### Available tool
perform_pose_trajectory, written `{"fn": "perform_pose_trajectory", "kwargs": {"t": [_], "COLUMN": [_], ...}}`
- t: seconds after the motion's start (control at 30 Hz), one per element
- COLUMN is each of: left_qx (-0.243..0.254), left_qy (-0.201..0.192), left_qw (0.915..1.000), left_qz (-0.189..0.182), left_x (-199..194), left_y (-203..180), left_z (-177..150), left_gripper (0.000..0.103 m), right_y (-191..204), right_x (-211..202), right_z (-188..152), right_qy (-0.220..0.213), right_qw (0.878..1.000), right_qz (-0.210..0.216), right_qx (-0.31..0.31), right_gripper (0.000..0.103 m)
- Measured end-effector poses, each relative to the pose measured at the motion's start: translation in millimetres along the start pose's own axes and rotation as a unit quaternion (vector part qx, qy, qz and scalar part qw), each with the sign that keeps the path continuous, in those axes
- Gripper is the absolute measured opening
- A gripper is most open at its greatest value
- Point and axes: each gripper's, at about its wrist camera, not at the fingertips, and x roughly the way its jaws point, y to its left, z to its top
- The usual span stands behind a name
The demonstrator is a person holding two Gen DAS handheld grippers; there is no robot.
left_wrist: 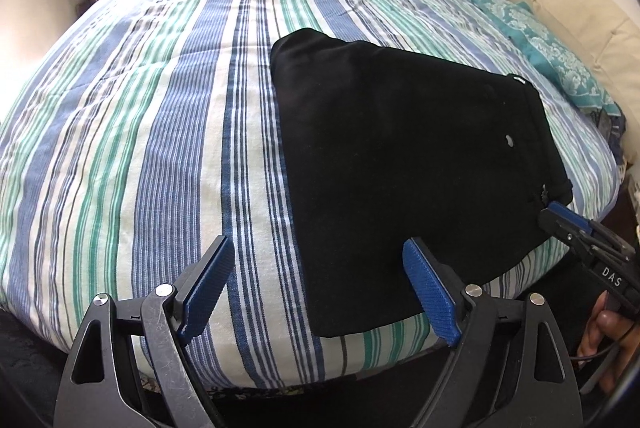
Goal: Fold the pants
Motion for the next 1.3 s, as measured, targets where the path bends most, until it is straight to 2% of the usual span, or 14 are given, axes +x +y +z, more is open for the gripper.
{"fn": "perform_pose_trajectory", "kwargs": {"t": [0.13,0.27,0.33,0.43,0.63,0.7,0.73,0.77,0.8,0.83,0.9,0.97,1.13,1.3], "left_qx": [-0.019,-0.078,-0.111,-0.112,-0.073,-0.085,-0.085,-0.079,-0.072,-0.074,-0.088,-0.085,-0.069,-0.08], "left_qy": [-0.013,-0.014,0.004,0.048,0.076,0.08,0.086,0.092,0.085,0.077,0.068,0.043,-0.03,-0.076], "left_qw": [0.9995,0.9958,0.9899,0.9825,0.9817,0.9775,0.9721,0.9732,0.9773,0.9772,0.9739,0.9728,0.9771,0.9809], "left_qz": [-0.02,-0.046,-0.088,-0.141,-0.159,-0.176,-0.201,-0.195,-0.18,-0.184,-0.198,-0.211,-0.199,-0.161], "left_x": [-8.6,-5.1,7.1,31.7,57.7,61.9,65.3,67.6,65.9,62.3,52.4,35.8,4.4,18.4], "left_y": [14.7,53.8,68.6,68.2,41.2,36.0,30.7,25.9,22.9,22.1,26.5,29.3,49.4,88.2], "left_z": [2.5,14.5,21.7,29.9,42.3,46.4,47.3,48.2,49.6,51.4,61.0,75.7,146.1,213.1], "left_gripper": [0.088,0.088,0.088,0.088,0.093,0.091,0.061,0.053,0.038,0.025,0.021,0.021,0.021,0.024], "right_y": [2.2,-18.1,-43.2,-92.7,-137.7,-134.5,-129.4,-122.7,-117.9,-114.7,-106.7,-92.1,-47.6,-26.0], "right_x": [-9.1,-50.9,-50.2,-10.9,66.2,73.7,76.5,77.7,79.0,79.0,70.9,56.1,41.2,78.4], "right_z": [4.7,25.1,43.6,66.4,67.9,69.0,69.5,69.3,68.9,68.5,73.1,82.8,150.9,233.1], "right_qy": [-0.005,-0.083,-0.073,0.024,0.144,0.139,0.145,0.15,0.157,0.159,0.146,0.12,0.059,0.014], "right_qw": [1.0,0.996,0.997,0.995,0.953,0.94,0.938,0.943,0.947,0.949,0.952,0.954,0.952,0.95], "right_qz": [0.006,0.033,0.03,0.087,0.22,0.265,0.276,0.267,0.254,0.247,0.249,0.262,0.3,0.309], "right_qx": [0.0,0.005,0.003,0.047,0.151,0.161,0.153,0.133,0.116,0.11,0.098,0.076,0.029,0.036], "right_gripper": [0.045,0.088,0.095,0.093,0.087,0.086,0.085,0.077,0.063,0.056,0.044,0.04,0.04,0.039]}}
